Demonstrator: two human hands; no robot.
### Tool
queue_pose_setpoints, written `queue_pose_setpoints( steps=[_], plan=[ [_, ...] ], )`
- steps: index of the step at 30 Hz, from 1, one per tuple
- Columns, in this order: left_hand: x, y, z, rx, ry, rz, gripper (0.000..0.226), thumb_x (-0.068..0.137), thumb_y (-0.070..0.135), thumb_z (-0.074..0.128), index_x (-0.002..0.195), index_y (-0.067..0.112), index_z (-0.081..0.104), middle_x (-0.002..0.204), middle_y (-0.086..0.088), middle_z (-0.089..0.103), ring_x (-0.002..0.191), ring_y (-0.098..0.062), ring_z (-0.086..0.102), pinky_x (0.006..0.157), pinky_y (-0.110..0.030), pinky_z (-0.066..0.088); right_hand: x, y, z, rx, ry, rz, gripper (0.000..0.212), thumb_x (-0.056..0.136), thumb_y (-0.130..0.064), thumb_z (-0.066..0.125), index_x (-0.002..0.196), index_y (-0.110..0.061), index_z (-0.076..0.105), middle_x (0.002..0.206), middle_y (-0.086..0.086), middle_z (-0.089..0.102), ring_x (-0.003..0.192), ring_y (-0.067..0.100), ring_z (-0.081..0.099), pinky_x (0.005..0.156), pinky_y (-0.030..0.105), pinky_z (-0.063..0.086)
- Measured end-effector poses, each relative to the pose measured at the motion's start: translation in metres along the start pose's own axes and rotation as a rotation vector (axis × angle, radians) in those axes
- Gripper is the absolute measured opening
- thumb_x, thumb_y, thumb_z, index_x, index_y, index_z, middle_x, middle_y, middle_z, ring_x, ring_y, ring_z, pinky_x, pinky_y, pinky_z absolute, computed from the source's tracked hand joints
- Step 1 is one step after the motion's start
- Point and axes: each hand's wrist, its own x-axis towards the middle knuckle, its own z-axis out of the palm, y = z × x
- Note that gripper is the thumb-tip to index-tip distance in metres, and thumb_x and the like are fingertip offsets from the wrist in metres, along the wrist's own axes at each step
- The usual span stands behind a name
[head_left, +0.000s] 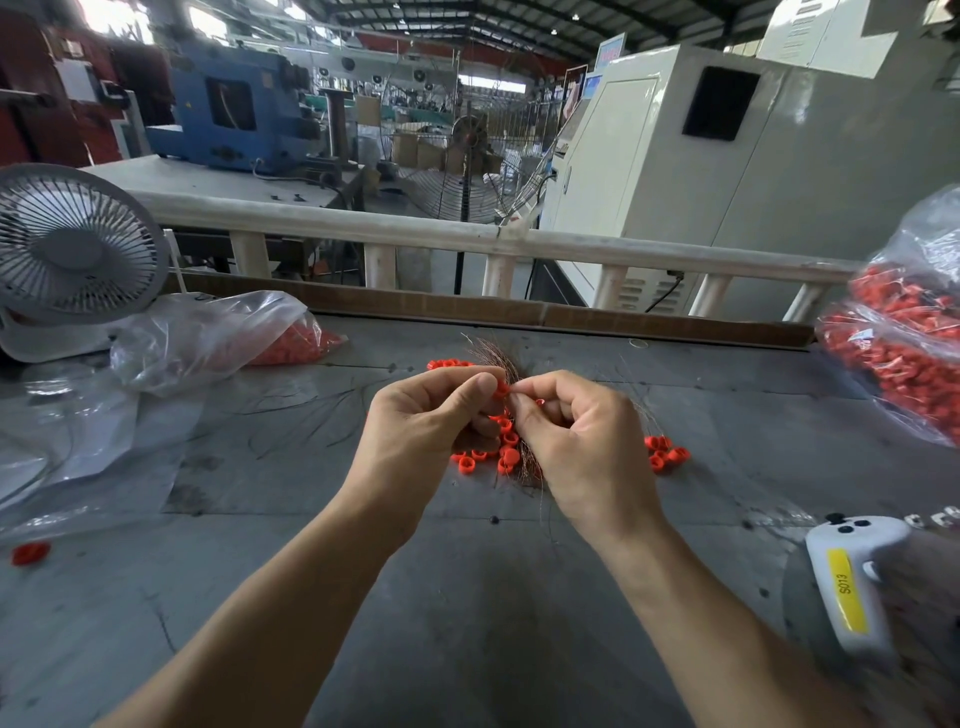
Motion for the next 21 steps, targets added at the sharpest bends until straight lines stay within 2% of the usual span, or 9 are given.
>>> queue_pose_setpoints(
  steps=[3, 7, 10, 12, 14, 17, 18, 21],
  plan=[
    [0.0004, -0.0005, -0.0001, -0.012, -0.008, -0.001, 0.028, 0.085, 0.025, 0.072, 0.106, 0.007, 0.079, 0.088, -0.014, 0.072, 0.075, -0.023, 0.064, 0.075, -0.035, 0.058, 0.0001, -0.0001, -0.0003, 0.01, -0.004, 0.008, 0.008, 0.096, -0.021, 0.073, 0.09, -0.025, 0.076, 0.067, -0.005, 0.073, 0.06, 0.01, 0.068, 0.054, 0.023, 0.054],
    [0.0, -0.0001, -0.0003, -0.014, -0.01, -0.009, 0.025, 0.086, 0.02, 0.07, 0.106, 0.009, 0.08, 0.09, -0.015, 0.073, 0.075, -0.021, 0.066, 0.074, -0.031, 0.059, 0.0007, -0.0005, 0.0, 0.02, -0.003, 0.018, 0.009, 0.097, -0.019, 0.072, 0.09, -0.024, 0.076, 0.066, -0.007, 0.072, 0.055, 0.005, 0.064, 0.051, 0.016, 0.047],
    [-0.0004, 0.0004, -0.0012, 0.002, -0.001, -0.006, 0.019, 0.095, 0.009, 0.065, 0.106, 0.009, 0.08, 0.095, -0.019, 0.074, 0.076, -0.021, 0.067, 0.076, -0.033, 0.059, 0.0004, -0.0005, 0.0009, 0.02, 0.0, 0.016, 0.01, 0.097, -0.02, 0.072, 0.089, -0.025, 0.076, 0.065, 0.0, 0.072, 0.058, 0.02, 0.067, 0.05, 0.026, 0.052],
    [-0.0001, 0.0002, -0.0016, 0.013, 0.005, -0.009, 0.02, 0.096, 0.007, 0.063, 0.107, 0.01, 0.08, 0.097, -0.021, 0.074, 0.078, -0.022, 0.067, 0.078, -0.035, 0.059, 0.0001, 0.0003, 0.0013, 0.012, 0.002, 0.012, 0.009, 0.096, -0.021, 0.073, 0.088, -0.025, 0.076, 0.063, 0.0, 0.07, 0.054, 0.017, 0.064, 0.049, 0.026, 0.051],
    [0.0001, 0.0002, -0.0016, 0.002, 0.003, -0.018, 0.019, 0.096, 0.009, 0.064, 0.107, 0.01, 0.08, 0.096, -0.021, 0.074, 0.078, -0.021, 0.067, 0.078, -0.035, 0.059, -0.0001, 0.0007, 0.0009, 0.009, 0.009, 0.007, 0.01, 0.096, -0.02, 0.073, 0.088, -0.025, 0.076, 0.061, -0.003, 0.068, 0.051, 0.009, 0.06, 0.049, 0.022, 0.049],
    [0.0005, 0.0001, -0.0023, -0.008, -0.017, -0.026, 0.025, 0.088, 0.025, 0.071, 0.107, 0.011, 0.08, 0.091, -0.016, 0.072, 0.077, -0.021, 0.065, 0.077, -0.034, 0.058, -0.0003, 0.0014, 0.0001, 0.006, -0.004, 0.008, 0.007, 0.097, -0.022, 0.073, 0.091, -0.025, 0.076, 0.066, -0.003, 0.072, 0.059, 0.016, 0.07, 0.056, 0.034, 0.059],
    [0.0007, -0.0002, -0.0026, -0.008, -0.021, -0.026, 0.03, 0.085, 0.03, 0.073, 0.107, 0.011, 0.08, 0.09, -0.015, 0.071, 0.076, -0.021, 0.065, 0.076, -0.033, 0.058, -0.0003, 0.0023, 0.0003, -0.007, -0.009, 0.004, 0.006, 0.096, -0.023, 0.073, 0.092, -0.025, 0.076, 0.066, -0.003, 0.072, 0.059, 0.015, 0.069, 0.056, 0.034, 0.058],
    [0.0019, -0.0013, -0.003, -0.013, -0.012, -0.027, 0.03, 0.084, 0.028, 0.074, 0.107, 0.01, 0.08, 0.089, -0.014, 0.071, 0.073, -0.02, 0.064, 0.074, -0.034, 0.057, 0.0002, 0.0047, 0.0025, -0.059, -0.001, -0.012, 0.008, 0.095, -0.022, 0.074, 0.088, -0.024, 0.076, 0.06, -0.005, 0.067, 0.05, 0.003, 0.056, 0.049, 0.02, 0.044]
  ],
)
